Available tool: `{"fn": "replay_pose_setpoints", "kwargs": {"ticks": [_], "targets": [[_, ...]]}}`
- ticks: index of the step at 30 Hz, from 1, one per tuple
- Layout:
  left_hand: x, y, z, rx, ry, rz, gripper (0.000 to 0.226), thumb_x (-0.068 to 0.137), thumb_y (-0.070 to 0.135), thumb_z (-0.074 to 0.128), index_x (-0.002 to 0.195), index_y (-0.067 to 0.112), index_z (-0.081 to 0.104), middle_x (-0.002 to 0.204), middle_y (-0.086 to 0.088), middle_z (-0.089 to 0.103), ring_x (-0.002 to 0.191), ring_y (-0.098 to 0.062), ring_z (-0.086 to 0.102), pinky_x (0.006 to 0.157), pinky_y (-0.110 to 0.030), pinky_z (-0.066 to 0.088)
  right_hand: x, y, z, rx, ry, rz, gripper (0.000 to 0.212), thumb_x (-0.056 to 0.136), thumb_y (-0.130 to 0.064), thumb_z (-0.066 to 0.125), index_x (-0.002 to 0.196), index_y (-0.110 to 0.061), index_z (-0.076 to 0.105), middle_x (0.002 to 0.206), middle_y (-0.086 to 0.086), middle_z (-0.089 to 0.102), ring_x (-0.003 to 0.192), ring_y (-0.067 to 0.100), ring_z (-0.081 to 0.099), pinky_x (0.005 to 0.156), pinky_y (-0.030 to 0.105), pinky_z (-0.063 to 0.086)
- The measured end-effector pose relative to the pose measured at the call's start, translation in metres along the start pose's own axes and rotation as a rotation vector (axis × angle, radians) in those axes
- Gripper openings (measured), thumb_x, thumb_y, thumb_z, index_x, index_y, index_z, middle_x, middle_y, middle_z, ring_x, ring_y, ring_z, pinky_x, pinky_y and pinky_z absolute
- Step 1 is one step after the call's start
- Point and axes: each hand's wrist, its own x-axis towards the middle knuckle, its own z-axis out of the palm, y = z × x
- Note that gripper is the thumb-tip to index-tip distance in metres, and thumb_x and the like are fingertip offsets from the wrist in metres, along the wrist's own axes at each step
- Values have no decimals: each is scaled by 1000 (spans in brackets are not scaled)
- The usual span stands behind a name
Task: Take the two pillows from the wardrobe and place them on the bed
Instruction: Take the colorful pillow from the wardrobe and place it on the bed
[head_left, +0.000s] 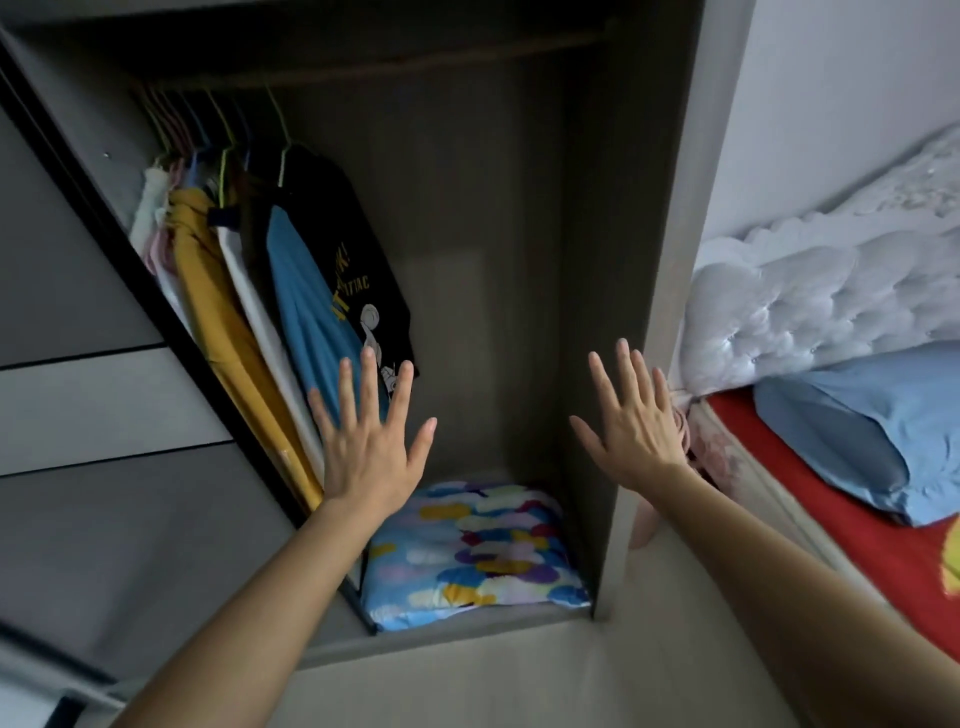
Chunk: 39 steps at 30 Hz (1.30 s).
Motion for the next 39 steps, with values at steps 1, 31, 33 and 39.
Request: {"fn": "replay_pose_setpoints", "kwargs": {"ticks": [1, 31, 33, 39], "targets": [[1, -8, 7, -5, -7, 11, 74, 95, 64, 24, 157, 26, 7, 164, -16, -2, 151, -39, 0, 114, -70, 10, -2, -9, 6, -1, -11, -2, 82, 95, -60, 38, 157, -23, 1, 165, 17, -1, 152, 36, 5, 121, 50, 6], [50, -23, 434, -103, -549, 14, 71, 95, 58, 32, 154, 21, 18, 163, -19, 12, 148, -41, 14, 112, -66, 19, 101, -54, 415, 221, -536, -45, 82, 93, -61, 33, 157, -18, 7, 164, 21, 3, 151, 40, 9, 121, 57, 15], [25, -22, 485, -123, -602, 12, 71, 95, 58, 32, 155, 22, 17, 163, -18, 11, 148, -40, 13, 113, -65, 19, 79, -60, 462, 238, -573, -6, 82, 93, -66, 25, 158, -19, 7, 164, 21, 3, 151, 39, 8, 121, 56, 14], [-92, -18, 642, -159, -805, 29, 69, 97, 58, 30, 154, 22, 19, 163, -17, 11, 149, -39, 13, 114, -66, 17, -25, -81, 622, 216, -681, 82, 83, 94, -57, 46, 158, -20, 8, 164, 21, 6, 150, 41, 14, 119, 58, 19]]}}
